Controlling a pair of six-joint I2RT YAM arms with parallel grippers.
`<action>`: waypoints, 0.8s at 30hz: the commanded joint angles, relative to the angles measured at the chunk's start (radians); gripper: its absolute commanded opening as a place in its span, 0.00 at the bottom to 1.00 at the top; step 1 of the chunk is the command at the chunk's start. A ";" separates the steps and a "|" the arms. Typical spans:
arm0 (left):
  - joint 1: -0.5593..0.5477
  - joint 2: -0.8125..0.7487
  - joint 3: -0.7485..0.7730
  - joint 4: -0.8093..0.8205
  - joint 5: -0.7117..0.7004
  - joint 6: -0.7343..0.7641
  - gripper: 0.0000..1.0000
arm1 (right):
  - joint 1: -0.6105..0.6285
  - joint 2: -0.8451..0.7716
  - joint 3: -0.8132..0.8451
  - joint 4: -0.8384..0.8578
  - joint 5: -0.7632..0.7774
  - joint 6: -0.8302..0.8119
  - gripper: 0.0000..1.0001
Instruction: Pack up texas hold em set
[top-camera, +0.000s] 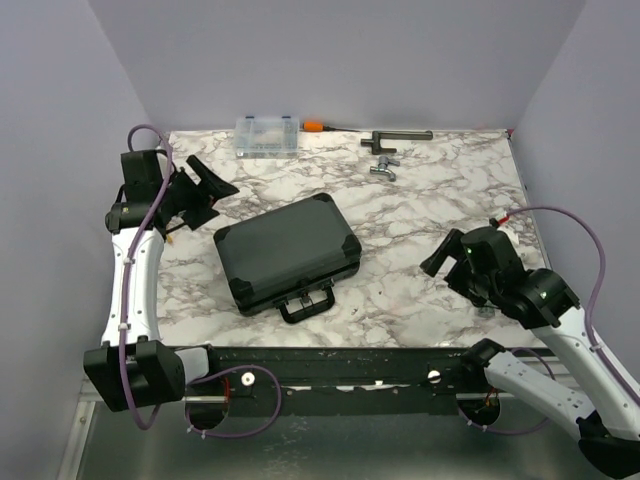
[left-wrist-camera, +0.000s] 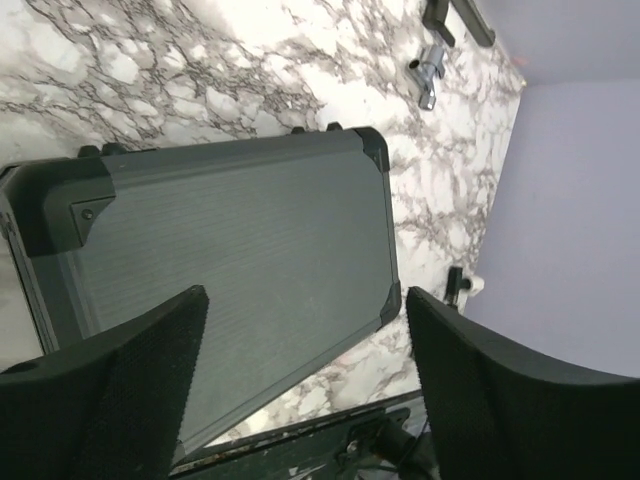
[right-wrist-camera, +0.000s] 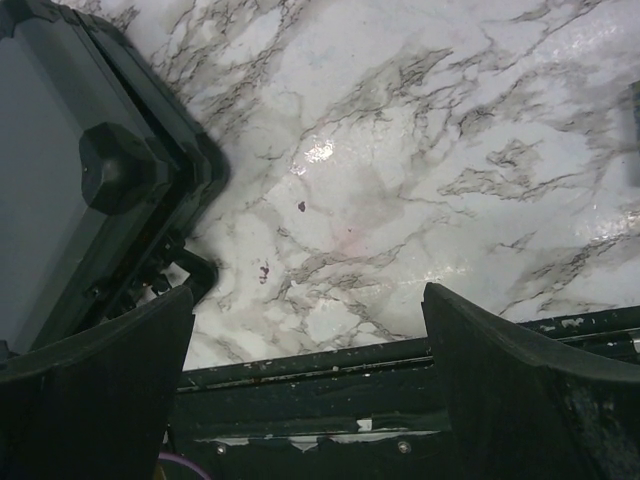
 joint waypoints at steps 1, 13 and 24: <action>-0.065 -0.032 0.028 -0.016 -0.002 0.127 0.72 | 0.008 0.008 -0.048 0.068 -0.085 -0.035 1.00; -0.279 0.039 0.024 -0.112 -0.064 0.269 0.32 | 0.008 0.125 -0.222 0.403 -0.494 -0.132 0.94; -0.367 0.119 -0.074 -0.127 -0.092 0.293 0.19 | 0.009 0.221 -0.281 0.677 -0.630 -0.139 0.80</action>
